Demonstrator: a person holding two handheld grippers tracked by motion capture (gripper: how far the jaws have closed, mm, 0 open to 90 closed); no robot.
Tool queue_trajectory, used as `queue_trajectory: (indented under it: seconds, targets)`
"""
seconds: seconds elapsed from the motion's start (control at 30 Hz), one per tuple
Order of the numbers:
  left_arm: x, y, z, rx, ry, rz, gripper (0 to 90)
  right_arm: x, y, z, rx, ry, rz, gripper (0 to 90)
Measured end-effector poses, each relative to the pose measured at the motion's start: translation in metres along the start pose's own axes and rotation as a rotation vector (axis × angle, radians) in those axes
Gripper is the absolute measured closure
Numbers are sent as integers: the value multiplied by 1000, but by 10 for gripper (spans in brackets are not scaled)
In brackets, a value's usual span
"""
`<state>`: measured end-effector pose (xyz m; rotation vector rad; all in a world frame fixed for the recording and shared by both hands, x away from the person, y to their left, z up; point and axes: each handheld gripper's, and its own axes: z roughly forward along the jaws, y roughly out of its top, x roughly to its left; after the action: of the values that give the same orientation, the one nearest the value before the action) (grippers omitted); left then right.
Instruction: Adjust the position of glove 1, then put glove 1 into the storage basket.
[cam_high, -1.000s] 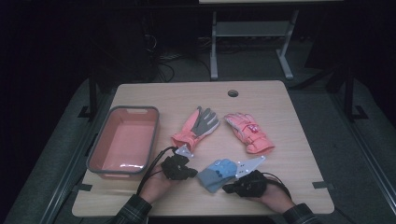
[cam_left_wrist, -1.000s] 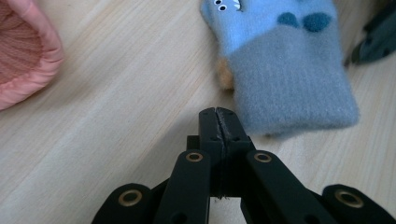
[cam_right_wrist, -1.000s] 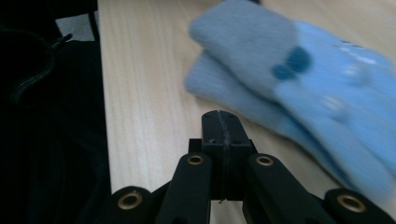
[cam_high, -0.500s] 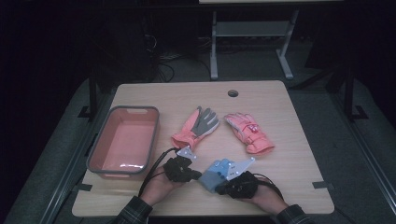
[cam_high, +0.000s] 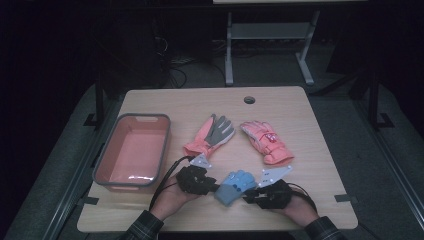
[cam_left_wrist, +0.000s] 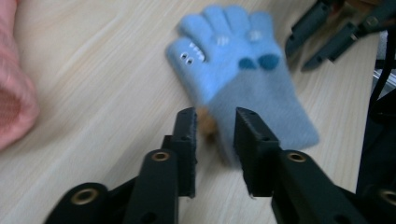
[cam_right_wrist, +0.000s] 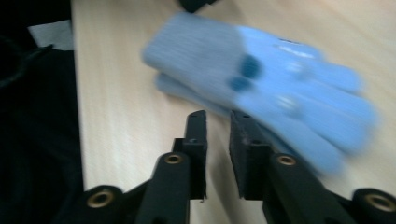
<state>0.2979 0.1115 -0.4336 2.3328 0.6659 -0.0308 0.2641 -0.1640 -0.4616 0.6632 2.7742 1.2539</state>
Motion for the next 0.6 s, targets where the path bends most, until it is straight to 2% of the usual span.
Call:
queue_trajectory:
  seconds: [0.03,0.07,0.17,0.27,0.33,0.43,0.53,0.6]
  targets:
    - [-1,2,1,-3,-3,6,647,-2,-2,-3,-5,-9,7,733]
    - [-3,5,2,-11,-5,1,591,-5,-4,-7,-11,-22,14,689]
    - [-9,14,8,-16,-8,20,438,-14,-11,-17,-31,-78,37,543]
    - [-13,22,15,-10,3,34,335,-26,-19,-24,-47,-146,44,434]
    - [-15,26,20,-2,20,48,271,-33,-24,-28,-54,-174,59,390]
    - [-18,29,32,3,37,44,196,-43,-31,-29,-44,-196,92,340]
    - [-21,31,42,21,53,59,155,-48,-34,-28,-30,-224,106,296]
    - [-23,32,48,23,53,73,152,-51,-37,-25,-22,-240,94,258]
